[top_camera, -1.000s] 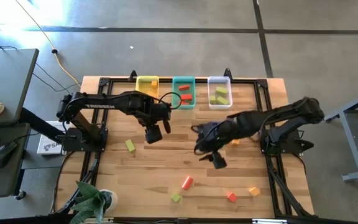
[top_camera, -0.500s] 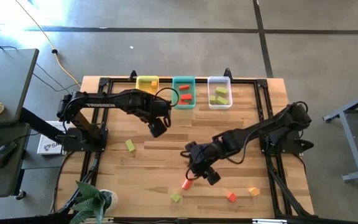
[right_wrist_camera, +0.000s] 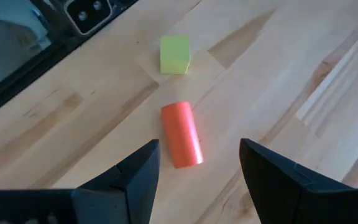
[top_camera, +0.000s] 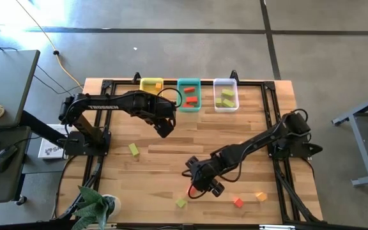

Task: Sort & place blocks by color
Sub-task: Put the orange block into the green bin

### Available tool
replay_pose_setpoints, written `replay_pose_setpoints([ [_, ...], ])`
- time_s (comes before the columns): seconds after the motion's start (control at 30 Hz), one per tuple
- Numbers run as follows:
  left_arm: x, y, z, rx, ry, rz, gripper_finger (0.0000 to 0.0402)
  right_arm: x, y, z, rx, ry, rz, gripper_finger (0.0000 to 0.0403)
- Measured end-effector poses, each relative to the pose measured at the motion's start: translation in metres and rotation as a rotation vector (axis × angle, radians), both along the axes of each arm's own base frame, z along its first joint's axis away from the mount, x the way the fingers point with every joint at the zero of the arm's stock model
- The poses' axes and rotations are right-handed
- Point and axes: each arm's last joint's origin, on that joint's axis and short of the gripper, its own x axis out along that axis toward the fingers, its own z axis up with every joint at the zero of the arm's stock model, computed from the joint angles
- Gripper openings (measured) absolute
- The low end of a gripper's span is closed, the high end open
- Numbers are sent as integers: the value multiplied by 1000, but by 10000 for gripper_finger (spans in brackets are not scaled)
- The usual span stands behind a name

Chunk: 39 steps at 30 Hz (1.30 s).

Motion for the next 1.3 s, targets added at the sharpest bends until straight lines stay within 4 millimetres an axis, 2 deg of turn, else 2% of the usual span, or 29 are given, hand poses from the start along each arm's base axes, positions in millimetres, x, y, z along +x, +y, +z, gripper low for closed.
replay_pose_setpoints([
  [0.3, 0, 0, 0, 0, -2, 0, 186, 12, 5, -31, -30, 30, 44, 209],
  [0.67, 0, 1, 0, 29, 0, 3, 186, 22, 9, -60, -37, 59, 52, 209],
  [1.3, 3, 3, 1, 82, -11, -22, 186, 29, 6, -90, -29, 125, 38, 209],
])
